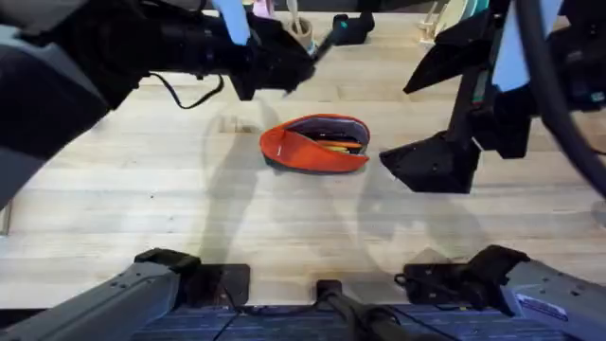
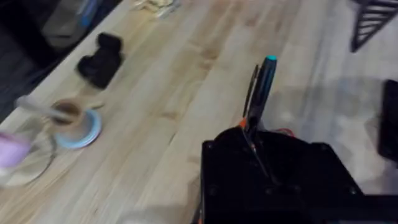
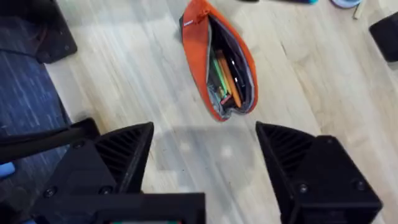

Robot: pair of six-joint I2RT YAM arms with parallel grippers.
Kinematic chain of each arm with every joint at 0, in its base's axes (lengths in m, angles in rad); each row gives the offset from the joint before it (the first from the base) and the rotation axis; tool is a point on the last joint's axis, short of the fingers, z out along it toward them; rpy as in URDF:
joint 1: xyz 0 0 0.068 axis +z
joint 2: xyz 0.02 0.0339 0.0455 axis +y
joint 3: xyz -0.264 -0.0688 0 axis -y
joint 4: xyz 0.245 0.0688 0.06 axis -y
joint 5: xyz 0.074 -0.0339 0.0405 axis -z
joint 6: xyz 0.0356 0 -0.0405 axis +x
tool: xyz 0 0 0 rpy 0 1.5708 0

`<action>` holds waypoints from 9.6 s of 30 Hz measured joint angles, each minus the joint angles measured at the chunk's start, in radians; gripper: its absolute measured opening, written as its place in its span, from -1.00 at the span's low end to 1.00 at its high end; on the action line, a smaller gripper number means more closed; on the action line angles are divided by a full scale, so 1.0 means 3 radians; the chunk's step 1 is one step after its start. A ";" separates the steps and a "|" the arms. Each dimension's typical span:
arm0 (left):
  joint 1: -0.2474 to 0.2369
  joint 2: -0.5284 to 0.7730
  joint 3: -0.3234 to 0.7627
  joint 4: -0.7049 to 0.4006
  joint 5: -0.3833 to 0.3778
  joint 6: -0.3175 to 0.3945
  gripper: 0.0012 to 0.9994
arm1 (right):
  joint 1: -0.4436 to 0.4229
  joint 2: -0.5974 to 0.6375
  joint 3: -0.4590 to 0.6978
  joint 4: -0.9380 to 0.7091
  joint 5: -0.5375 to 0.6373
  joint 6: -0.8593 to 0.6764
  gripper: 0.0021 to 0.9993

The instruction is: Unzip the bag, pick up the pens from the table one at a time and place them inside, then zip the bag closed.

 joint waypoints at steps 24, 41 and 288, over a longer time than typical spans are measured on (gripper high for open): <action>-0.0221 0.0873 0.0000 -0.0359 0.0691 0.1250 -0.91 | 0.0000 0.0001 0.0000 -0.0039 0.0000 0.0014 1.00; -0.0422 0.1228 0.0001 -0.0356 -0.0177 0.1385 -0.84 | 0.0000 0.0001 0.0000 -0.0039 0.0000 0.0014 1.00; 0.1718 0.1253 -0.0675 -0.1420 0.0818 0.4218 0.99 | 0.1284 0.1957 -0.0253 0.1759 0.1697 0.4659 -0.94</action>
